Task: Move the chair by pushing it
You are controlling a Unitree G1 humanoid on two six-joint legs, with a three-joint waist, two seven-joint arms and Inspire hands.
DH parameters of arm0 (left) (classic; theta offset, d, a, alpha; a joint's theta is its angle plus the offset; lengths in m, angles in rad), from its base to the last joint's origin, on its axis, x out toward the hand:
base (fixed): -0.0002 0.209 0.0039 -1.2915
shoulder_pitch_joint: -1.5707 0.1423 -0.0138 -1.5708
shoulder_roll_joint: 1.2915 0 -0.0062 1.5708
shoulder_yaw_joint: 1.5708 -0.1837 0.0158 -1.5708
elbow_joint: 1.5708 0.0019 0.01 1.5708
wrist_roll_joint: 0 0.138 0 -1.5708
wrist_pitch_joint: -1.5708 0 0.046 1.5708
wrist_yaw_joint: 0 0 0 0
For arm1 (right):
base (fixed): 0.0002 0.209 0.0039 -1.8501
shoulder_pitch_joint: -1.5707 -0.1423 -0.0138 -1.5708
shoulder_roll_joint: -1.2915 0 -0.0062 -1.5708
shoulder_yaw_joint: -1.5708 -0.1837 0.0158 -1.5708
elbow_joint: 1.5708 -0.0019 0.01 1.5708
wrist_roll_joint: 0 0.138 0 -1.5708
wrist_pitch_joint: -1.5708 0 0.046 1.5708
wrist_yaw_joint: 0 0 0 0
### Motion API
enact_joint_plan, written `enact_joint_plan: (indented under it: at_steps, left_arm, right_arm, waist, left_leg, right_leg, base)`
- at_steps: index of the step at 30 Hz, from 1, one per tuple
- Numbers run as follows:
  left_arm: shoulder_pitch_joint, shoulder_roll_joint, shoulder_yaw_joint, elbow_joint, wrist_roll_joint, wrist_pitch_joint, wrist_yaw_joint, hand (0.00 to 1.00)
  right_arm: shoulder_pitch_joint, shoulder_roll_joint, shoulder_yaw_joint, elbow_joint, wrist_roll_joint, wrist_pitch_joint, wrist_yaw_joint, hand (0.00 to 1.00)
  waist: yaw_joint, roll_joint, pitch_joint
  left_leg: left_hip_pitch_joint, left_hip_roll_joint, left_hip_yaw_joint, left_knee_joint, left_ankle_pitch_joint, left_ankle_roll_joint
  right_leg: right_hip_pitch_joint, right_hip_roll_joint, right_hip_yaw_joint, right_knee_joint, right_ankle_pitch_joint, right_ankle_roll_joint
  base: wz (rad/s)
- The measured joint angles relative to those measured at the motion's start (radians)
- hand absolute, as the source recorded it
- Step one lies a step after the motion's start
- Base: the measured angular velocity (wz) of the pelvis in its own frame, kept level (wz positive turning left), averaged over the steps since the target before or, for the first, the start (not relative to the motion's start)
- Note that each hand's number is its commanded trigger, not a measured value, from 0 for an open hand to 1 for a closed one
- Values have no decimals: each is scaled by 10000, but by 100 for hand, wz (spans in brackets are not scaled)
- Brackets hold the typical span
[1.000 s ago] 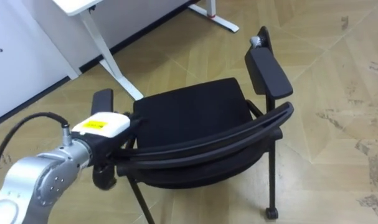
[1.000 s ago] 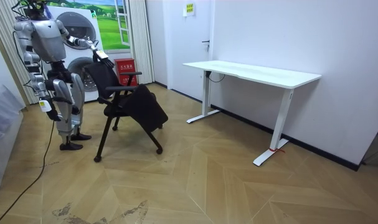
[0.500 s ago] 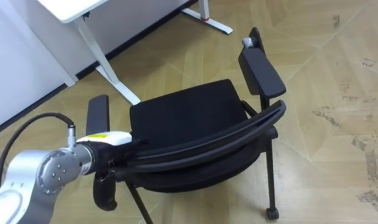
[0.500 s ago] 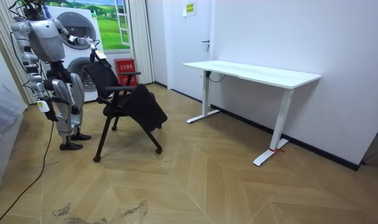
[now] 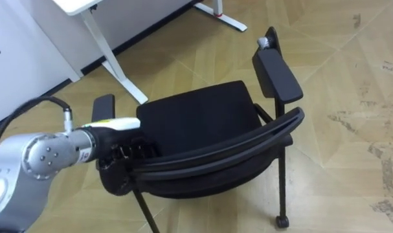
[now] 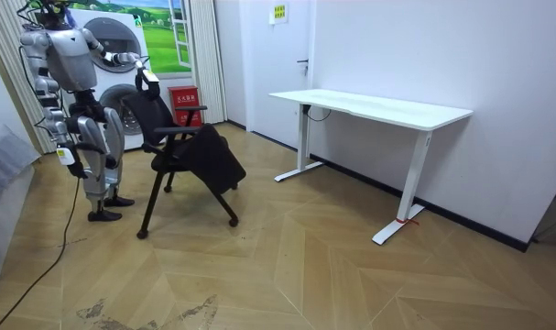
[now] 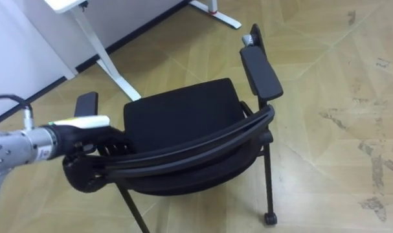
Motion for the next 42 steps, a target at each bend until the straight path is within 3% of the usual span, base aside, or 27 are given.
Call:
enact_joint_plan:
  at_steps: [5,12,19,30,36,42]
  left_arm:
    - [0,87,1,-47,-91,-358,128,100]
    - [10,86,0,-33,45,-750,299,100]
    - [345,79,1,-20,214,-1199,1014,100]
    - [664,6,7,-19,380,-1292,1927,100]
    - [1027,-173,105,-13,664,-1361,2365,100]
    - [1456,-239,188,-10,865,-1258,2833,100]
  right_arm:
    - [87,4,-52,-45,-5,-9,49,0]
    - [168,11,-163,-252,179,-325,-19,0]
    - [189,13,-156,-227,215,-450,-405,0]
    - [280,50,-269,-244,216,-450,-404,0]
    - [291,84,-474,-203,265,-450,-749,0]
    - [249,42,-1557,16,341,-538,-1468,0]
  waist:
    - [207,-5,-5]
    - [354,1,-8]
    - [426,78,-19]
    - [440,-10,7]
    - [250,-65,20]
    - [-48,-157,9]
  left_leg:
    - [-11,-8,-2,-1,-1,-1]
    - [12,-13,-8,-20,-1,-1]
    - [18,-9,-37,-21,-1,-1]
    - [19,-8,-36,-14,-1,-1]
    - [113,-11,-18,-11,0,-1]
    - [154,-12,-12,-6,0,-1]
  right_leg:
    - [-53,-1,178,41,2,3]
    - [-23,-4,181,4,6,9]
    - [-7,1,131,-27,6,9]
    - [-21,7,128,-4,7,7]
    - [-5,6,155,28,7,6]
    - [66,10,120,-27,2,7]
  base:
    - [-6]
    - [-1]
    - [1]
    - [0]
    - [-1]
    - [2]
